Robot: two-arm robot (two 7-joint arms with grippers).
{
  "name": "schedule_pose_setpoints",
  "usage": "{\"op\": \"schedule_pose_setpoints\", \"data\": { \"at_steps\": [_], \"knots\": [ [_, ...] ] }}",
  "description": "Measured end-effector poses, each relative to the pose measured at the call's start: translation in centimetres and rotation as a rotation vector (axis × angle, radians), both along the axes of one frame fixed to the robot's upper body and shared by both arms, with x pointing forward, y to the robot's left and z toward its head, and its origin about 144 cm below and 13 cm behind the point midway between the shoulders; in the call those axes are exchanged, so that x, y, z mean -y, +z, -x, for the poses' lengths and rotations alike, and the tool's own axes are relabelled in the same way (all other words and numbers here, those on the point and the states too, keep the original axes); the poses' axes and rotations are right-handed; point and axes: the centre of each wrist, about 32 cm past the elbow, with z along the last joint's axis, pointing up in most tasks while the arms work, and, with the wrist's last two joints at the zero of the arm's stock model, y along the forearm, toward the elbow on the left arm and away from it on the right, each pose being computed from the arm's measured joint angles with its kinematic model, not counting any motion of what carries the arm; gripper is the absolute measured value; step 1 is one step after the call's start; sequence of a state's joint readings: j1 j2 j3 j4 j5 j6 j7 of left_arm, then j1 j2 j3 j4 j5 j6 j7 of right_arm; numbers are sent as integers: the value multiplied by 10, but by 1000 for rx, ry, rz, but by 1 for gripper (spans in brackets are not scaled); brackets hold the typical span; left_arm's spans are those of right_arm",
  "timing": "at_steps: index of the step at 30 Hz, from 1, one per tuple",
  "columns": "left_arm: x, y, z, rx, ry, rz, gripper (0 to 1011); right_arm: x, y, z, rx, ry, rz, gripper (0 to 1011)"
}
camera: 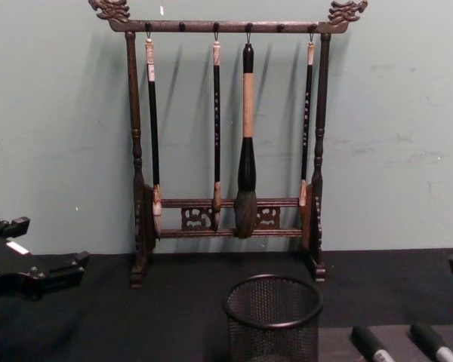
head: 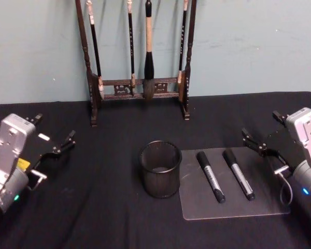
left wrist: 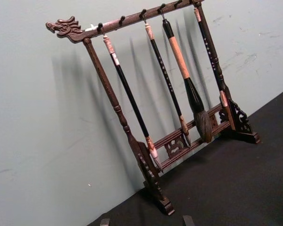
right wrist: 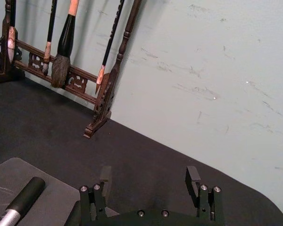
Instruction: Pick up the water-based marker from the table and place it into the pen holder.
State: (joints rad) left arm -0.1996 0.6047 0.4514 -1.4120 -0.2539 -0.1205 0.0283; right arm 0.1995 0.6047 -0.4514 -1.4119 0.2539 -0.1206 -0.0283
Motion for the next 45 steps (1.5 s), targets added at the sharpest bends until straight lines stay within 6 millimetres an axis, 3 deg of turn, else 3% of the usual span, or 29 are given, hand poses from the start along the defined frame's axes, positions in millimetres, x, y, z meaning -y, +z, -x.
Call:
{"op": "schedule_pose_setpoints", "data": {
  "at_steps": [45],
  "knots": [
    [0,0,0,0,0,0,1001,-2,3,0,-10,12,-6,1003]
  ]
}}
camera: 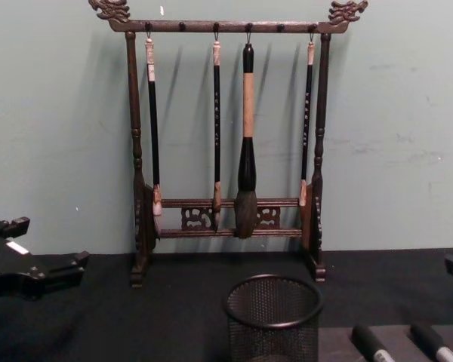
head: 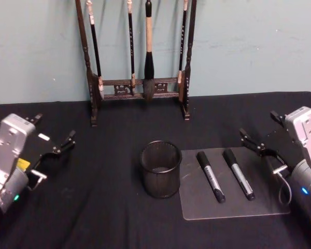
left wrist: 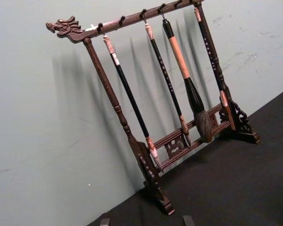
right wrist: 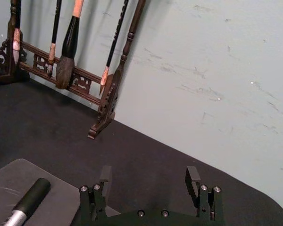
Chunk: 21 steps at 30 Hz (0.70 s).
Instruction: Pick up the water-based marker from the table and place it into the pen holder.
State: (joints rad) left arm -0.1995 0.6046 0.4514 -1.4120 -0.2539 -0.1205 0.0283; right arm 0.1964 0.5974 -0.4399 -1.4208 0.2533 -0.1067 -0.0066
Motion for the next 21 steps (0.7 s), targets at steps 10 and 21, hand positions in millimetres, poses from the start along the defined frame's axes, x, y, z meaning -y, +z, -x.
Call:
{"op": "schedule_pose_setpoints", "data": {
  "at_steps": [10,21],
  "knots": [
    [0,0,0,0,0,0,1001,-7,8,3,-59,-24,-37,1002],
    [0,0,0,0,0,0,1001,-23,23,5,-168,-37,-84,1002]
  ]
}}
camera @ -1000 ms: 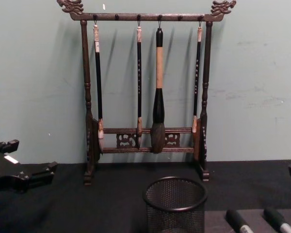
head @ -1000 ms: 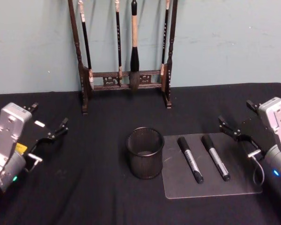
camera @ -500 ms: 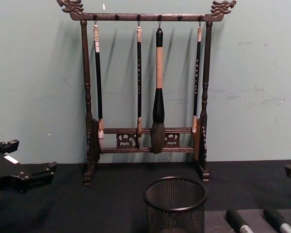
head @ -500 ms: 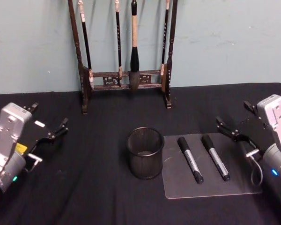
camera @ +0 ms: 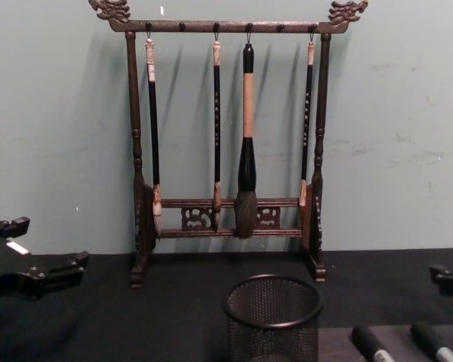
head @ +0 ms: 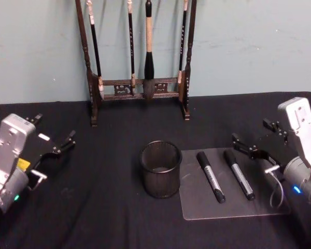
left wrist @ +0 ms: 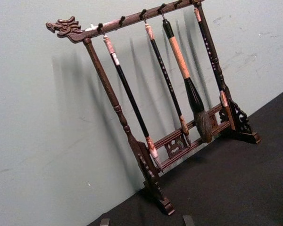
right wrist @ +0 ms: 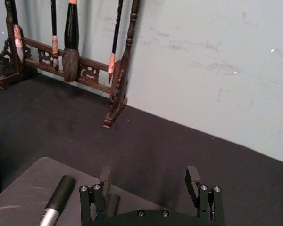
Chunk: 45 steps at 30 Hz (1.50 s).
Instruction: Pick up the water-based marker from the table and place it into the pen holder.
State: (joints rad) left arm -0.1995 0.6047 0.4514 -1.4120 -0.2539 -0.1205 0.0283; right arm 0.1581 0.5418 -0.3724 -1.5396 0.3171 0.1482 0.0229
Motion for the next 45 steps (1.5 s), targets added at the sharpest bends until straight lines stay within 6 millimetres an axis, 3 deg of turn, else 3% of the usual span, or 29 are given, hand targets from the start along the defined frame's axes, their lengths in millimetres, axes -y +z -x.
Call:
{"op": "schedule_pose_setpoints", "data": {
  "at_steps": [16,45],
  "knots": [
    [0,0,0,0,0,0,1001,-18,5,-7,-114,12,-16,1002],
    [0,0,0,0,0,0,1001,-27,-6,-28,-243,-25,-14,1002]
  ]
}}
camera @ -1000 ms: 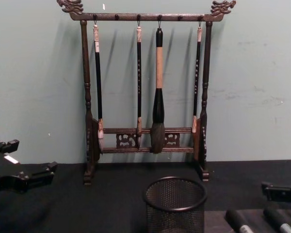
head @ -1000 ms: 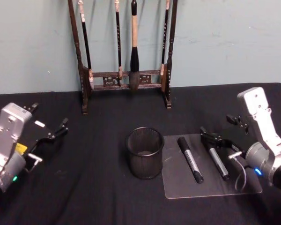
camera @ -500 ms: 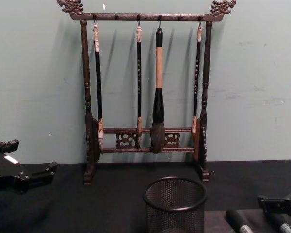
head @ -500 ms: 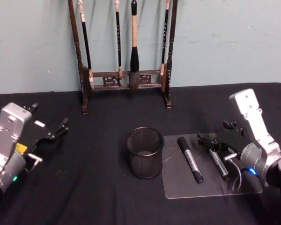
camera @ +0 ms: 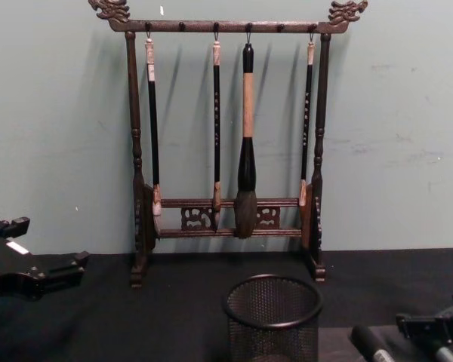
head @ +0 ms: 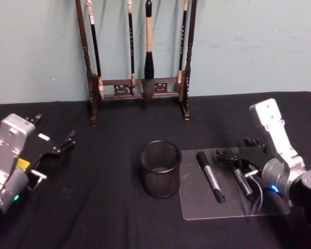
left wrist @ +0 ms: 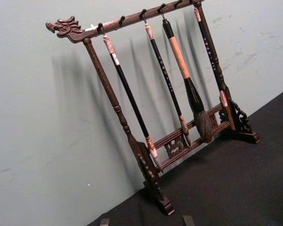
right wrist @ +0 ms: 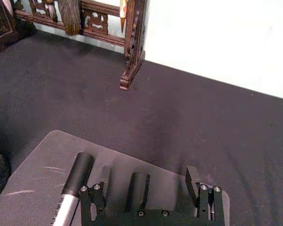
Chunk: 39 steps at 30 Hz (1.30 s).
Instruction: Pick up the water-based marker from the table and place it into the pen holder.
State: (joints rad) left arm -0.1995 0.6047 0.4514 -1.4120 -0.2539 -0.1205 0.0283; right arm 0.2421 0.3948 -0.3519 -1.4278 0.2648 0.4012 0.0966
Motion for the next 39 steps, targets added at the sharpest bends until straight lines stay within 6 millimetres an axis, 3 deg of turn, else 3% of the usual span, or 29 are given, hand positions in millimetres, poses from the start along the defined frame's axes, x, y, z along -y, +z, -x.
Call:
{"op": "schedule_pose_setpoints", "data": {
  "at_steps": [39],
  "knots": [
    [0,0,0,0,0,0,1001,-2,-12,-6,-61,-33,-33,1002]
  ]
}}
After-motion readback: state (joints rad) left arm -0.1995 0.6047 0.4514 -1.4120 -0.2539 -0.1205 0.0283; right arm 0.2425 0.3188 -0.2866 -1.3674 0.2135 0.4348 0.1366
